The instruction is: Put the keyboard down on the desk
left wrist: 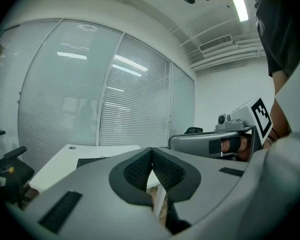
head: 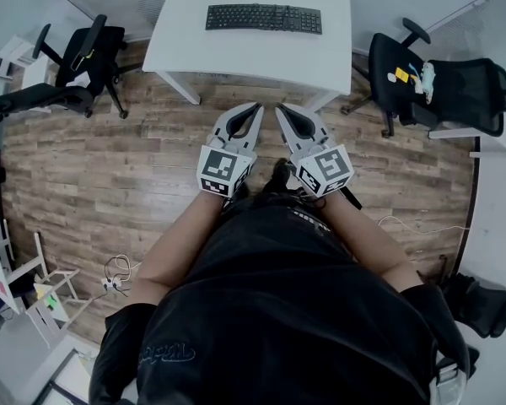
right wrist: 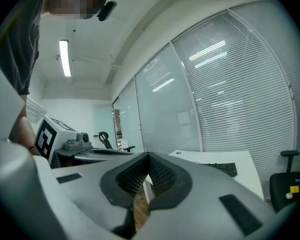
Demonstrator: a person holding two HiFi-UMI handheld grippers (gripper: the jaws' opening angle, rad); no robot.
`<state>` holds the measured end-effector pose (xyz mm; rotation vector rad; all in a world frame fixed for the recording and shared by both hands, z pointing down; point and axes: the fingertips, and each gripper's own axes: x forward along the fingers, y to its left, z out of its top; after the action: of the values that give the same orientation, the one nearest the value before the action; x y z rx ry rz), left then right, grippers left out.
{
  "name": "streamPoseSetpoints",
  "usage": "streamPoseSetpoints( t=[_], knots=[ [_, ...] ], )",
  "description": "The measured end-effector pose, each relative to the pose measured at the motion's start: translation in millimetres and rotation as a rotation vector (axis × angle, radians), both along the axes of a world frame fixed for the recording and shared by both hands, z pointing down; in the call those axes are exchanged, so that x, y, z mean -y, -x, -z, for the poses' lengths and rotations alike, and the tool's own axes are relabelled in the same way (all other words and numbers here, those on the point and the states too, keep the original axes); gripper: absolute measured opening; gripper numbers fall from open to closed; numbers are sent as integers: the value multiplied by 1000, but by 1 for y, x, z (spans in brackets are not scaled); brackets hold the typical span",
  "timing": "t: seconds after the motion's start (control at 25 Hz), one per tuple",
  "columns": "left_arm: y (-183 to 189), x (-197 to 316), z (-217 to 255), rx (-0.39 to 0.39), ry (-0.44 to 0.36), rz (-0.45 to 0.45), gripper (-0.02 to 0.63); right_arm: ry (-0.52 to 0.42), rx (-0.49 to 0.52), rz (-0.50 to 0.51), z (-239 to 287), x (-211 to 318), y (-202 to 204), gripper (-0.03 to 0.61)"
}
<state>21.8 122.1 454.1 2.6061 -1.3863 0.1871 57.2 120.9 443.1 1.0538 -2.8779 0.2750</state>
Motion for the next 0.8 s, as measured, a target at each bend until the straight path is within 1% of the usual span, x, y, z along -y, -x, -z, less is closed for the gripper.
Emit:
streamPoseSetpoints(
  t=[0.52,0.8],
  knots=[
    [33,-36,5,-5,-5,-63,15,-25,9,-65,9,-38,34,23],
    [46,-50,1,-22,10,-60,15,-51,11,-81,13,-54,47,23]
  ],
)
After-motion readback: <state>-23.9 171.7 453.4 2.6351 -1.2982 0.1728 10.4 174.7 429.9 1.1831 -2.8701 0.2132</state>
